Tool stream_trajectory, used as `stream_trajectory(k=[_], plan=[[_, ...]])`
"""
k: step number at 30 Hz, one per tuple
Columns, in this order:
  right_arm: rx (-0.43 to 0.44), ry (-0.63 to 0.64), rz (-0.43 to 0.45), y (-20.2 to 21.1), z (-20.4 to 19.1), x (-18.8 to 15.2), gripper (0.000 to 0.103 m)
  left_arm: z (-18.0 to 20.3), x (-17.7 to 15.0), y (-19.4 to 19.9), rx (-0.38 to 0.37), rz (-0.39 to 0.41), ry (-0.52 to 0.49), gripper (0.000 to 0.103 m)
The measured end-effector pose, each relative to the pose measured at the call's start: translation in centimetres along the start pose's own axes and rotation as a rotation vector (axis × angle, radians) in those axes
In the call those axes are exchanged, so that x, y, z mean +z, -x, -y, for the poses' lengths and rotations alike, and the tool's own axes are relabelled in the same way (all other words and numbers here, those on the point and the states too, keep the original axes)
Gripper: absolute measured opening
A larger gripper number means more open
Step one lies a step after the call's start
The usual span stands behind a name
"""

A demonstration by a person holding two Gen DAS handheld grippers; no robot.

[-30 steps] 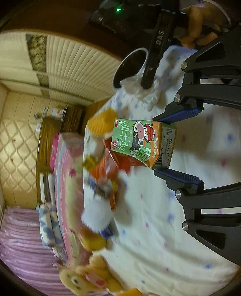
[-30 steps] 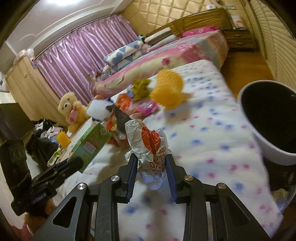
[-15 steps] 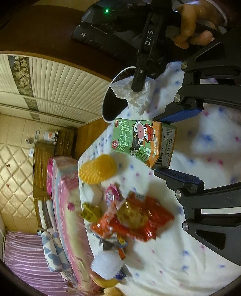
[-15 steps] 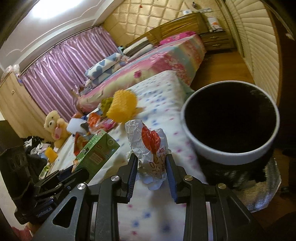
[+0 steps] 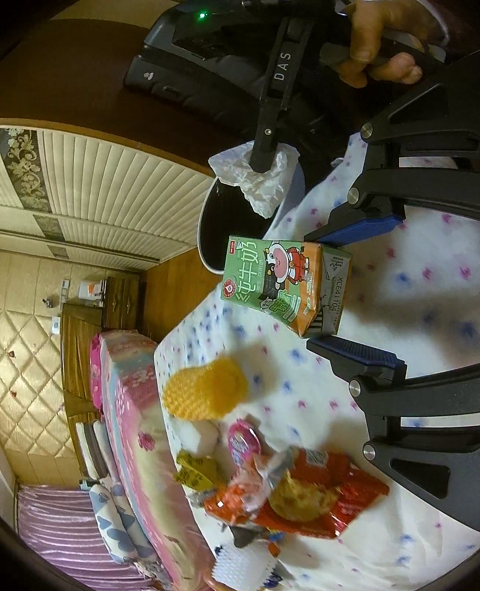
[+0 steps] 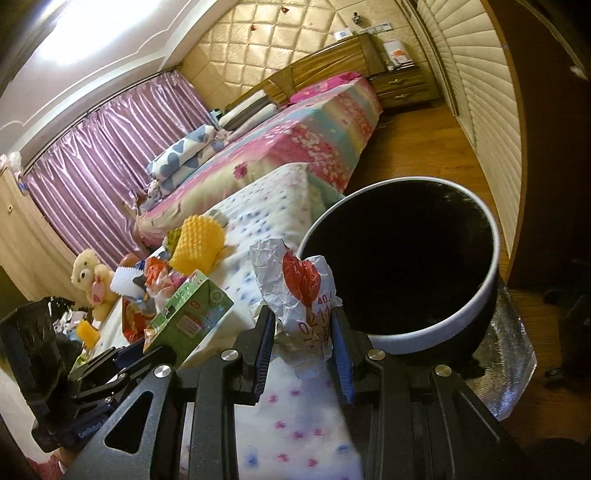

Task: Collect trash
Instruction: 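Carry the milk carton and wrapper over the trash bin with both tools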

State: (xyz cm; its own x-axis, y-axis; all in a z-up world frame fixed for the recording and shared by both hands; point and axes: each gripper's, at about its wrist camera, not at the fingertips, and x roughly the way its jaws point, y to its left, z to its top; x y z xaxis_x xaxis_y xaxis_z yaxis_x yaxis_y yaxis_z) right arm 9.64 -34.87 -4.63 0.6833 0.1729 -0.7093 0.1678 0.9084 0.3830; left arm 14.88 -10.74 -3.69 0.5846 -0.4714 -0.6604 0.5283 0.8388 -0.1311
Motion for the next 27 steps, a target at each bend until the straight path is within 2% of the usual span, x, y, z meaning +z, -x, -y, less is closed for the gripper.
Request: stream_trajectory(k=[27], plan=[[-0.101,-0.066,0.024,-0.3,5.9,3.3,0.031,4.7,4.0,-7.7,-0.011,-0.057,-0.082,0.047]])
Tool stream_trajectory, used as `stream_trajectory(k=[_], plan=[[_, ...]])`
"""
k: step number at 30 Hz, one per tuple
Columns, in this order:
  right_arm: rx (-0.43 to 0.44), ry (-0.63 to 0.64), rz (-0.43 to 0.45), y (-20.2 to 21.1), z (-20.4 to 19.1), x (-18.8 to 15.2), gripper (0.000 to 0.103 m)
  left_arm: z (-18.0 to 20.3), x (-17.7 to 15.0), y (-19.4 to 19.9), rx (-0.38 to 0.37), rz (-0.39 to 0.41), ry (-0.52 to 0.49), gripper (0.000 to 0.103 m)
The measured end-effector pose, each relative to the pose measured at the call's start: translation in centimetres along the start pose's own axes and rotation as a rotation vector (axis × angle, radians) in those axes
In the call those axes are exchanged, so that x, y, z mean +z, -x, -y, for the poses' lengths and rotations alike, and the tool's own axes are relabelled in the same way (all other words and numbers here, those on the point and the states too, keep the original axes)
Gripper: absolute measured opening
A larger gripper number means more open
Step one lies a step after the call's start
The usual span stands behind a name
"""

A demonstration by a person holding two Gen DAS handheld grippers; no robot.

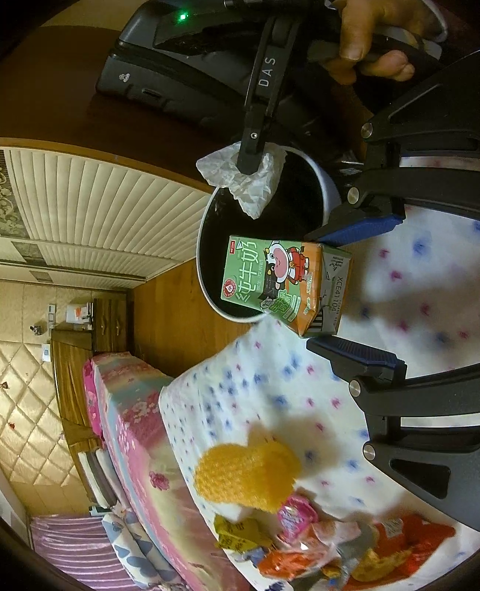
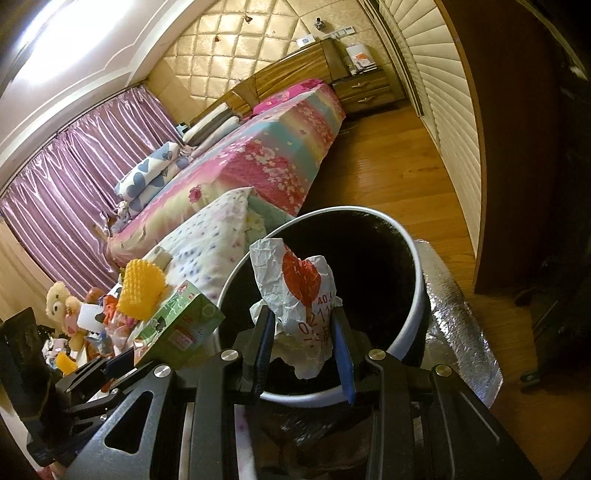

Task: Collect trash
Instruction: 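Carry the milk carton and wrapper over the trash bin with both tools, then open both tools to drop the carton and wrapper into the bin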

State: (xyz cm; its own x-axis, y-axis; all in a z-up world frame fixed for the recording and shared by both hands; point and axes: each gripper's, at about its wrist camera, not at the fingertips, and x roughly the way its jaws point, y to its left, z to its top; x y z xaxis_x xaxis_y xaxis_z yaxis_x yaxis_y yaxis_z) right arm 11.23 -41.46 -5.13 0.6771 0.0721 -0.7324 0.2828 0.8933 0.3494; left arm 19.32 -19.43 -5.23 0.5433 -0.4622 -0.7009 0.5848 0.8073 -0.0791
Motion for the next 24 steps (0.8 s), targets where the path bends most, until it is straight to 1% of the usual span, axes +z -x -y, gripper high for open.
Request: stream_trajectory(k=[9,24], plan=[[-0.024,-0.01,-0.019,-1.2,1.0,1.5,0.033,1.0,1.5,-2.2,-0.003,-0.012,-0.019,0.047],[-0.056,0.014,-0.045,-2.9,1.5,3.3,0.035,1.6,3.2,-4.4,-0.003,-0.039,-0.007,0.048]])
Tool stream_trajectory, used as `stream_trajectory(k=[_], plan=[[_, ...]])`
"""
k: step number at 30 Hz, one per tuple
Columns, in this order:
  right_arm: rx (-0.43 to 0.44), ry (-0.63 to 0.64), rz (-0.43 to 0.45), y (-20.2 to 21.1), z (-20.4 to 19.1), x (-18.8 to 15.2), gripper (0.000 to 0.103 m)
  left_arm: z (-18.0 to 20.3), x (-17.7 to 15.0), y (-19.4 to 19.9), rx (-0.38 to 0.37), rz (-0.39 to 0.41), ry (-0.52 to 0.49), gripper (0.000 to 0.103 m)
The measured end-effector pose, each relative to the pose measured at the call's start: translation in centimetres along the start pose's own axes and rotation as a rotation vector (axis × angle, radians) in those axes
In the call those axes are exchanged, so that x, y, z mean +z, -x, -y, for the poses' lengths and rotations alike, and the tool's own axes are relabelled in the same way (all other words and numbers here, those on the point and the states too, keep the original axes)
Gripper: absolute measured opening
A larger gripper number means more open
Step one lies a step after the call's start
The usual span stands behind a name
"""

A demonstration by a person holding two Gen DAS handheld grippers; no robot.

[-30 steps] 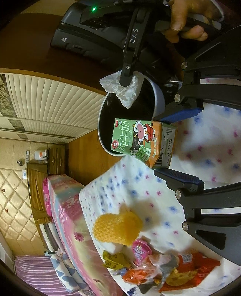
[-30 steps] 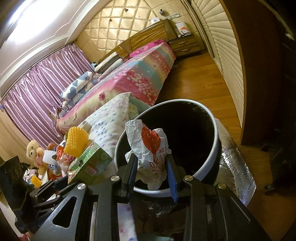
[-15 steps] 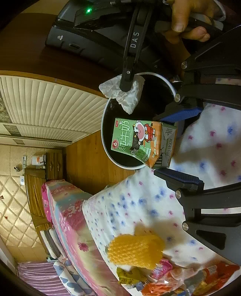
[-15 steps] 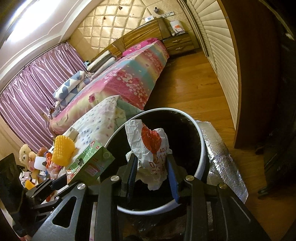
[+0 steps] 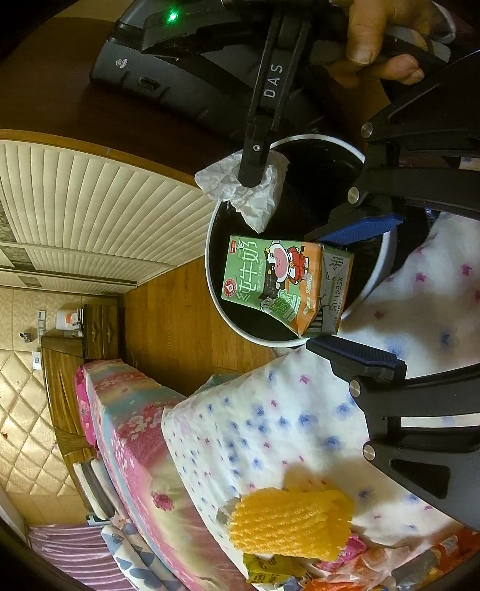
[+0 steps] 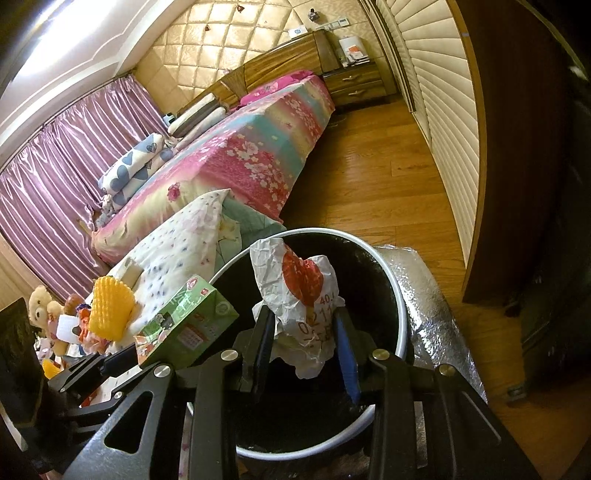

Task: Collect trash
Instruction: 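Open both tools to drop the carton and wrapper into the bin, then grasp the red snack bag with the left tool while the right tool grasps the yellow foam net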

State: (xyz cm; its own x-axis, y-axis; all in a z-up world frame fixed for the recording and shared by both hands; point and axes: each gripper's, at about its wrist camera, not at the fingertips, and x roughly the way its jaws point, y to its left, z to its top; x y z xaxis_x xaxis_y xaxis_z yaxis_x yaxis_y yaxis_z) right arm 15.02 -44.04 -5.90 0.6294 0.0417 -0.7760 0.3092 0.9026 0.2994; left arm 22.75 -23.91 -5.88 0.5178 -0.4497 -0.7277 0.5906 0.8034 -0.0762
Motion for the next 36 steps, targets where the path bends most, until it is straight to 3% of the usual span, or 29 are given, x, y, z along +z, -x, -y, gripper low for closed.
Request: stream_trajectory(k=[6,11,19,36], plan=[[-0.007,-0.004,-0.015,-0.3,0.2,0.2,0.036,0.4,0.1,-0.3,0.004,-0.015,-0.001,0.049],[-0.008,-0.019,-0.008,0.0,0.4,0.2,0.065,-0.1,-0.1,0.2,0.022,-0.023,0.039,0.065],[-0.004,-0.011,0.031,1.5,-0.8,-0.2,0.082,-2.0,-2.5,3.9,0.039,0.011,0.106,0.068],[0.102,0.121,0.006,2.1,-9.1,-4.8,0.089,-8.1,-10.2,14.4,0.159,0.101,0.305,0.07]])
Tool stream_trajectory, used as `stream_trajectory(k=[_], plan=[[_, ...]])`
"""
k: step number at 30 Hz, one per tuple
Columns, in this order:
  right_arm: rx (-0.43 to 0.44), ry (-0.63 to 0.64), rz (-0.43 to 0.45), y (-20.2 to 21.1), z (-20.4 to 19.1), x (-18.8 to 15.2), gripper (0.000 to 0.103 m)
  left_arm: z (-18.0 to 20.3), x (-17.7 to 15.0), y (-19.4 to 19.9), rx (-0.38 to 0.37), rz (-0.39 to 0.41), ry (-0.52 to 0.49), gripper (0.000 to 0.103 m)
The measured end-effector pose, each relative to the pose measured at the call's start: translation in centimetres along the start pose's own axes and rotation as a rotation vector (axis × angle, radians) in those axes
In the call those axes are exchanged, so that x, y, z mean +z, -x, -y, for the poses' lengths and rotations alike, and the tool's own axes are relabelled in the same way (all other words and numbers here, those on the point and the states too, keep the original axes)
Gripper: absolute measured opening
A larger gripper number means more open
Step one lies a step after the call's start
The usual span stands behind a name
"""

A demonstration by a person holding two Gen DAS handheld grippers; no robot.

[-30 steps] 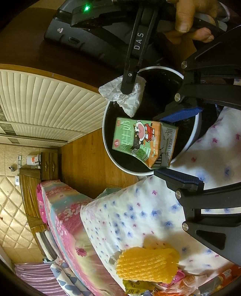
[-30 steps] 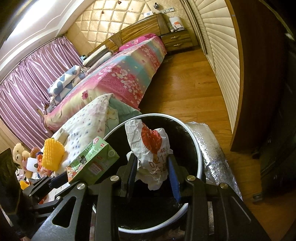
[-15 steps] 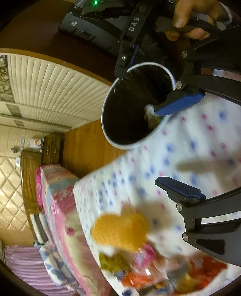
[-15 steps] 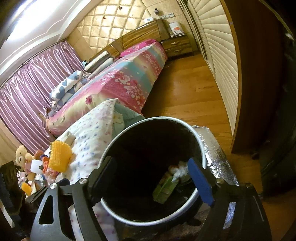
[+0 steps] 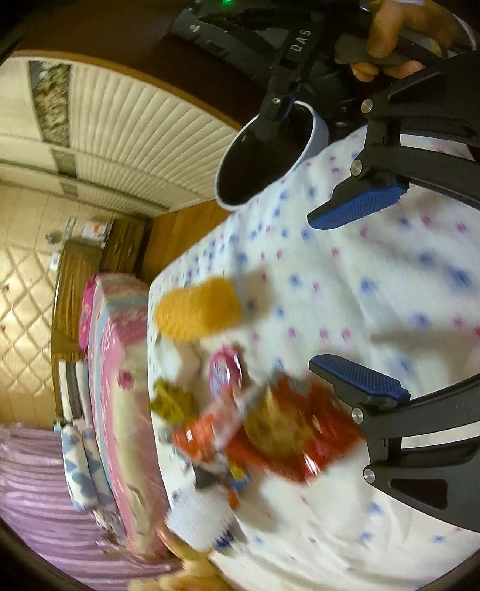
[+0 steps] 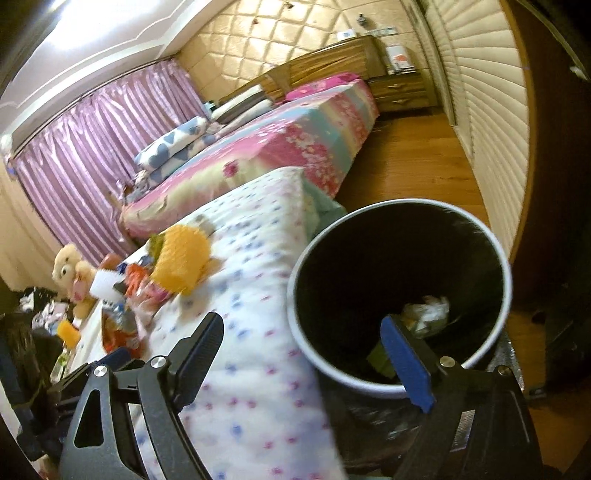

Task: Collect trash
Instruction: 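Grasp the red snack bag with the left tool while the right tool grasps the yellow foam net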

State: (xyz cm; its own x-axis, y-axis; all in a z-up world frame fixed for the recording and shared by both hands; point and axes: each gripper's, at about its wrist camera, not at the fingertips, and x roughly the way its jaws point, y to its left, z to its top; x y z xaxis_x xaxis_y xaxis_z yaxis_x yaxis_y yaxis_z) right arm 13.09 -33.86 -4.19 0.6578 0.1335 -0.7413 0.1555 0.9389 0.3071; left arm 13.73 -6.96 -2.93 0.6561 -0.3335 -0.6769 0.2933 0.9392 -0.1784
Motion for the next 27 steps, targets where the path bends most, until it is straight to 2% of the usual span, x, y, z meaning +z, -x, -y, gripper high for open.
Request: stream_trajectory(k=[11,16,27], plan=[[0.072,0.044,-0.044,-1.5,-4.7,-2.2,0.091,-5.3,-2.8,3.9,0.089,0.005,0.113,0.071],[0.097,0.073,-0.07,-2.6,-6.8,-2.8,0.091,-7.1,-3.0,4.4,0.114,-0.006,0.149,0.071],[0.148,0.126,-0.121,-6.0,-9.3,-2.3,0.091,-8.7,-2.0,3.2,0.088,-0.022,0.196,0.071]])
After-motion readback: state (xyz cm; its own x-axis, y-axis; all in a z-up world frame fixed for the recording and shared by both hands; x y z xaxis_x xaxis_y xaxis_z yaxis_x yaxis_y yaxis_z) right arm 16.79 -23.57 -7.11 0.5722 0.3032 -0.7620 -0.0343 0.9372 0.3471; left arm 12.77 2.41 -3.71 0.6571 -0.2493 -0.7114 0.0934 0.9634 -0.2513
